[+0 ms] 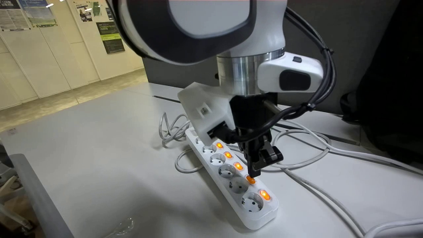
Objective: Turn on the second switch from the right
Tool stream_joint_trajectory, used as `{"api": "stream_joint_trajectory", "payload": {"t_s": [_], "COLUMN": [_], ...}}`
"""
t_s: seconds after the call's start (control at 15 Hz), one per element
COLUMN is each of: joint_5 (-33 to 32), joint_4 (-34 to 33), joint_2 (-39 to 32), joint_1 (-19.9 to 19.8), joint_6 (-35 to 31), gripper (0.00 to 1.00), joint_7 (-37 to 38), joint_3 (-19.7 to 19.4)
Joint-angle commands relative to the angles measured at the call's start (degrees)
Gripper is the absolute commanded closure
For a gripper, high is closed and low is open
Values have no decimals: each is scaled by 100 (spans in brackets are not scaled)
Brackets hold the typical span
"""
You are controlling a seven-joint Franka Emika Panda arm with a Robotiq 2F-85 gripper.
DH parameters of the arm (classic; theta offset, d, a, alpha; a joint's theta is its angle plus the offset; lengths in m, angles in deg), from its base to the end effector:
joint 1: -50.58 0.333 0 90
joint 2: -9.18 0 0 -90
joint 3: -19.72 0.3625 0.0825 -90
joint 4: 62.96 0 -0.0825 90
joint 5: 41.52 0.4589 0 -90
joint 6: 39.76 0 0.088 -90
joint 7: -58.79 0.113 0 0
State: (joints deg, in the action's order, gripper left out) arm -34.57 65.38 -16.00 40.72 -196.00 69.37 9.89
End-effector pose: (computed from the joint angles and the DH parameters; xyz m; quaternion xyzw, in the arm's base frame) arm 0.5637 -0.2104 0.1474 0.9519 -0.3049 0.0277 0.0124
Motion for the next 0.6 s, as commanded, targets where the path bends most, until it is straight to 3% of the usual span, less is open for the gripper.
{"api": "stream_joint_trajectory", "payload": {"t_s": [0.0,0.53], "joint_5": [34,76], "joint_4": [-39,-106], "joint_2": [-39,-186], "joint_1": [11,1], "joint_6": [40,-36], "gripper": [99,100], "joint_7": [-22,-28], "joint_3": [-10,14]}}
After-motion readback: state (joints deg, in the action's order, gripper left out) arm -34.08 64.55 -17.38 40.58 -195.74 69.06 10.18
